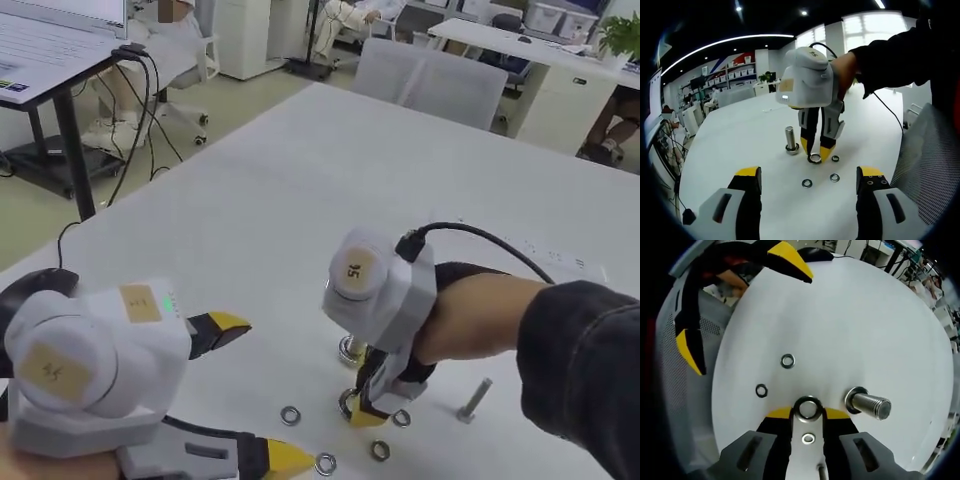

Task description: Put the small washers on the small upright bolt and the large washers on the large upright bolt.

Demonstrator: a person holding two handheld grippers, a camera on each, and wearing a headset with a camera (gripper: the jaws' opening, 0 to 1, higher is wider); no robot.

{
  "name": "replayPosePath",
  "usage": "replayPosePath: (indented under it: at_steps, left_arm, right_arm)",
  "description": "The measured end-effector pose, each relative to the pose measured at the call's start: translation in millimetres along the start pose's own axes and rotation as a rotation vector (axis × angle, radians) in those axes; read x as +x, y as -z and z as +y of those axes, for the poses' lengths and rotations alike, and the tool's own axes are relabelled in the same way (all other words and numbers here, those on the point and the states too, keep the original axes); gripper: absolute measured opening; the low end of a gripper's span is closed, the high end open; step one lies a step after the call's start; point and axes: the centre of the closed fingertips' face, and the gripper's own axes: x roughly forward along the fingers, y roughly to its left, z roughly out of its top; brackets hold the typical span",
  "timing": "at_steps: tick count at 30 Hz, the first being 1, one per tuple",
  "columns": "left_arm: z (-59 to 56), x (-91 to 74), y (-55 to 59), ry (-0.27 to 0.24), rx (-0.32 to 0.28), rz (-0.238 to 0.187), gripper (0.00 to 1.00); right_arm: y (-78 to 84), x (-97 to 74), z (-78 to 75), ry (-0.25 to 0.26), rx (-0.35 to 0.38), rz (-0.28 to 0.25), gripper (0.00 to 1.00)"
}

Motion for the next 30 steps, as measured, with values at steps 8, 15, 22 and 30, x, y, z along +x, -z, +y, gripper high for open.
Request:
replayPosePath:
  at_steps: [8, 15, 22, 30]
  left_arm:
    - [-1.0, 0.9, -0.9, 0.005, 0.004, 0.001, 0.77]
    - [-1.3, 1.1, -1.0, 0.006, 0.006, 0.000, 0.77]
    - [-2.4, 1.8, -1.8, 0.009, 0.008, -0.001, 0.77]
    - [-2.8, 2.2, -1.7, 0.009, 0.008, -0.001, 0.77]
  right_arm:
    - [8.2, -12.1, -5.8, 0.013, 0.026, 0.001, 0.24]
    - [13.9, -22.7, -8.2, 0.028, 0.035, 0.008, 0.24]
    - [18.0, -37.3, -11.7, 0.042, 0.039, 0.012, 0.24]
    - [20.9, -55.9, -14.9, 0.047, 0.036, 0.018, 0.24]
